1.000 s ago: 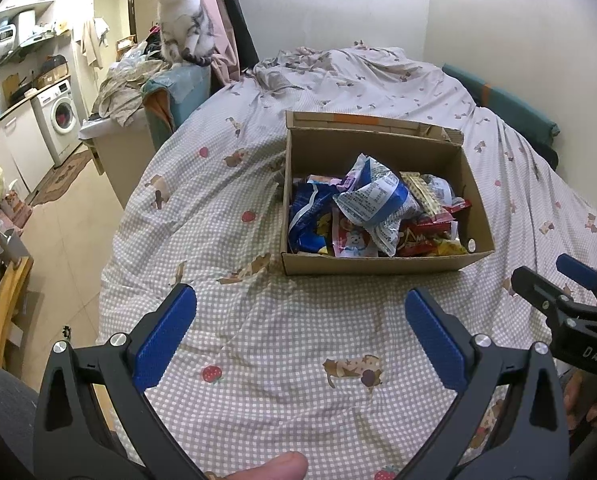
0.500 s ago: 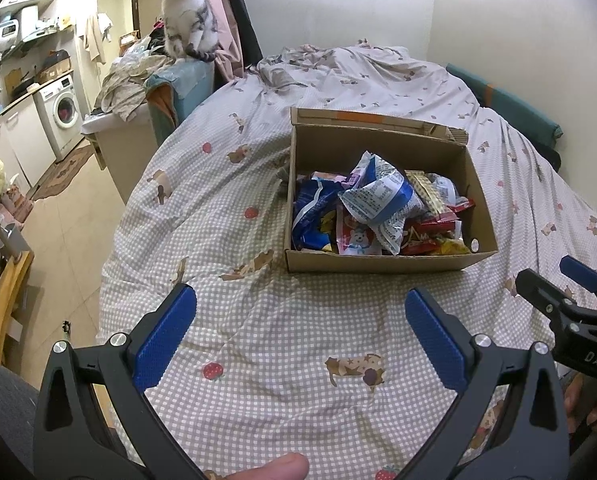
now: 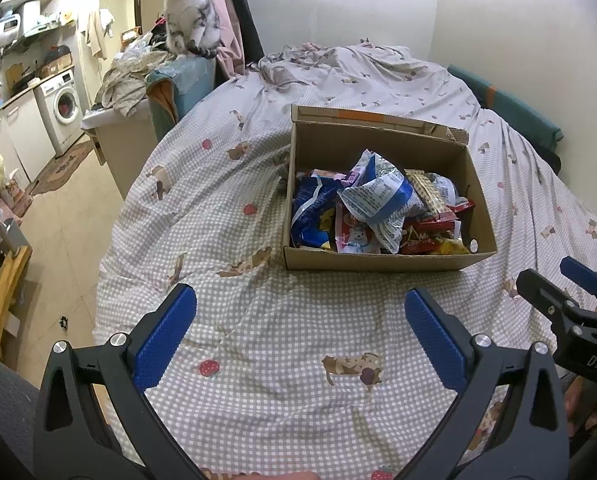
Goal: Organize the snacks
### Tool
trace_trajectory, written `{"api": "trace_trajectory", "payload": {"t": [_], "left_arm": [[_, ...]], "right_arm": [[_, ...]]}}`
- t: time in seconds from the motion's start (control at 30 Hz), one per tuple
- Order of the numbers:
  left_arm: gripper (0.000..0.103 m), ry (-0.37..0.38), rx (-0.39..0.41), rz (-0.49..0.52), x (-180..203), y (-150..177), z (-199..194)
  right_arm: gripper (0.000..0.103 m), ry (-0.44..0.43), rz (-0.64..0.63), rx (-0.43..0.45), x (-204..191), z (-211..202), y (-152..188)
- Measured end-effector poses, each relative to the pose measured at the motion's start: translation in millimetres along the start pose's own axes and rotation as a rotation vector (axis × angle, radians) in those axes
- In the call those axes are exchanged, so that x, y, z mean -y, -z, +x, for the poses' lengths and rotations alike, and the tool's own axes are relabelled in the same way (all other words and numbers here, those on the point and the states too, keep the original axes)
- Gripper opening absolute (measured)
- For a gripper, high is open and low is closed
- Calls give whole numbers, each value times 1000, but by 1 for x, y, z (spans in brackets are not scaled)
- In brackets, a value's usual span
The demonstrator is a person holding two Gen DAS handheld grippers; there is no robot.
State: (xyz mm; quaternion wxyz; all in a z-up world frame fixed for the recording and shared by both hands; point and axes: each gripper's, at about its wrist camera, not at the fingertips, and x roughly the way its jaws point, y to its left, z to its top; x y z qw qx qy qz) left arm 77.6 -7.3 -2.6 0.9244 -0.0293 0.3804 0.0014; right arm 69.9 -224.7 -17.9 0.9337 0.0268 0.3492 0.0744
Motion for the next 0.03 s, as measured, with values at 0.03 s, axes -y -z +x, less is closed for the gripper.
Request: {"api": "trace_trajectory", "payload": {"t": [0.03], "left_arm": [[103, 2, -1, -2, 1, 1, 0]], "right_arm": [[103, 0, 0, 0, 0, 0, 0]]}}
